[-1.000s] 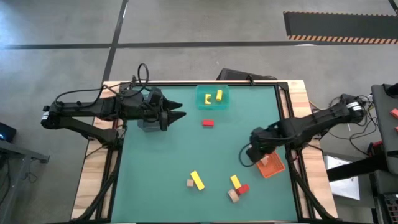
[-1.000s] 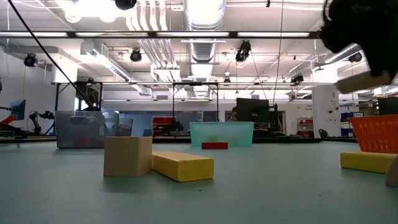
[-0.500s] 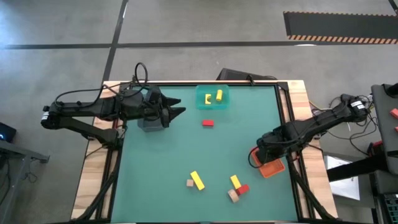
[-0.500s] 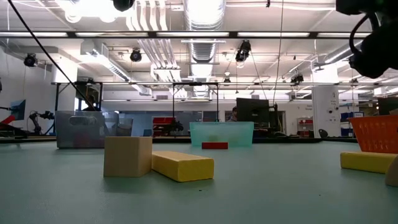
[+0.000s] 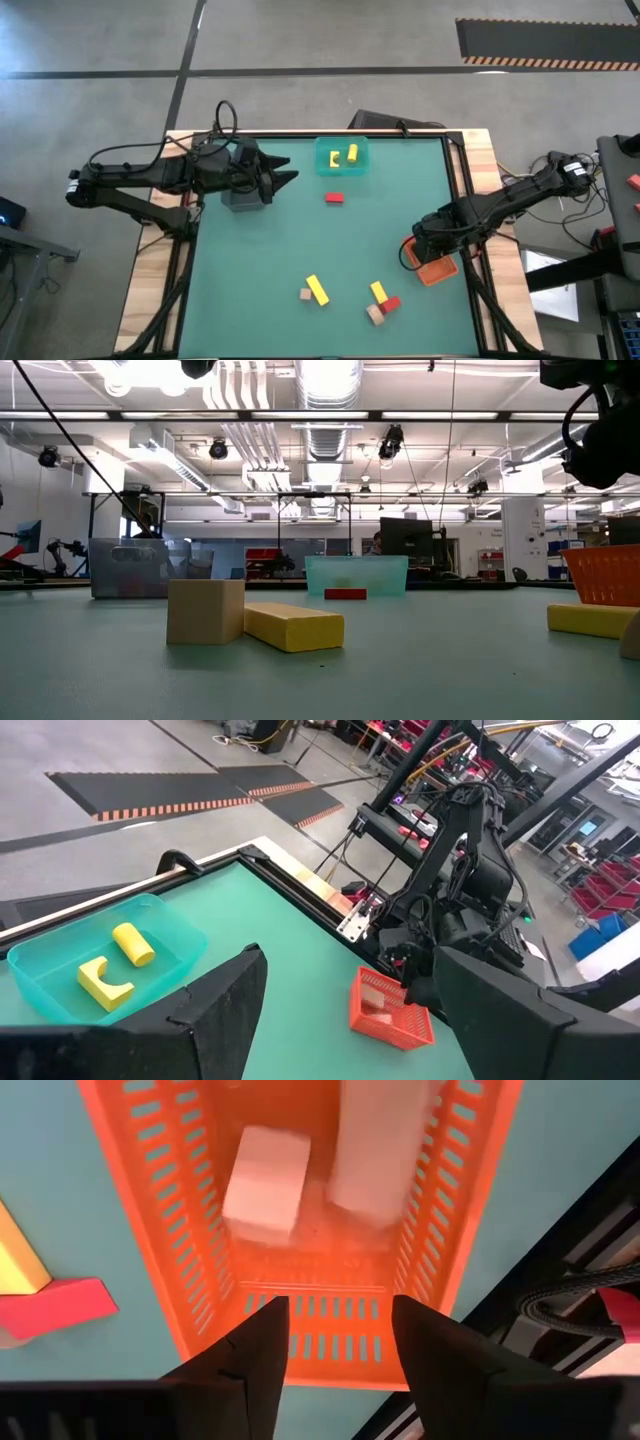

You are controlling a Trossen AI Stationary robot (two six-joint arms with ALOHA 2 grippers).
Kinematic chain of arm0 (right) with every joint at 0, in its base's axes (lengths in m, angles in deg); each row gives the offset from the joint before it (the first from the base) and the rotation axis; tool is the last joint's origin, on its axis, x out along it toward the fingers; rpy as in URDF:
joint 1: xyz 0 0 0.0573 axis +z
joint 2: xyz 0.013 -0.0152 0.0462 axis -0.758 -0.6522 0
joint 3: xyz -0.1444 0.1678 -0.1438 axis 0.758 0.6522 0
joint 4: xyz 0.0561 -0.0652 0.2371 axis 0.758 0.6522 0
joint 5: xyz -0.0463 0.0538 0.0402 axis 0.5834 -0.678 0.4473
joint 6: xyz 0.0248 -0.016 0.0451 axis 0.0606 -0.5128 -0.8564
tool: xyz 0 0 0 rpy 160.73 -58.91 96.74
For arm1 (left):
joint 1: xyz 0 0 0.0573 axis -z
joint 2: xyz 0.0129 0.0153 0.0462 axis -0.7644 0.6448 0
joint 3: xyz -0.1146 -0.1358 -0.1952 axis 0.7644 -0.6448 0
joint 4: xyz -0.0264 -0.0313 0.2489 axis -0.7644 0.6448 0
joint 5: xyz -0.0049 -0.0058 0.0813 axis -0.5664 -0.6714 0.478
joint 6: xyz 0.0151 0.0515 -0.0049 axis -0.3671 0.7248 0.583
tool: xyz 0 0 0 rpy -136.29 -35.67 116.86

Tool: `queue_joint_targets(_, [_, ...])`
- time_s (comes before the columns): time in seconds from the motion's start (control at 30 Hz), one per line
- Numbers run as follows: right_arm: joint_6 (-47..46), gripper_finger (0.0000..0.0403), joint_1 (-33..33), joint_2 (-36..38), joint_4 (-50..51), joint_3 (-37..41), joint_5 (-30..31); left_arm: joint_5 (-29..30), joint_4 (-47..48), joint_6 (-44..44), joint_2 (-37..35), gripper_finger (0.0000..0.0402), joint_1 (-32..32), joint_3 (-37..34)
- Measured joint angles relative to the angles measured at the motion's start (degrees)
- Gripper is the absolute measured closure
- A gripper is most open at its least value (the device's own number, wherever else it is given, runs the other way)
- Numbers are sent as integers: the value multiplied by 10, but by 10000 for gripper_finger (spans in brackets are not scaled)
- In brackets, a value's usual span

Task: Sort & place blocks by color
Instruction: Put the red block into the black bin

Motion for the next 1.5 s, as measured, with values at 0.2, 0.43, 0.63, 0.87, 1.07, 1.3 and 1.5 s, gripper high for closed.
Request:
queue_joint_targets(0.2, [1,226,0,1,-2,0,0,0,0,0,0,130,0,0])
queue_joint_targets(0.43, [-5,230,0,4,-15,-31,2,-3,2,-15,7,130,0,0])
queue_joint_targets(0.63, [0,246,-14,1,-28,-67,49,-35,4,-41,40,130,0,0])
queue_joint_targets(0.87, [67,268,-68,-21,-49,-103,91,-104,33,-105,91,130,0,0])
queue_joint_targets(1.07, [180,275,-144,-81,-53,-147,94,-117,130,-191,116,130,1,0])
queue_joint_targets(1.3, [335,265,-239,-197,-54,-231,90,-123,157,-209,106,130,1,1])
queue_joint_targets(1.5, [457,236,-297,-313,-54,-327,90,-123,153,-206,71,130,1,2])
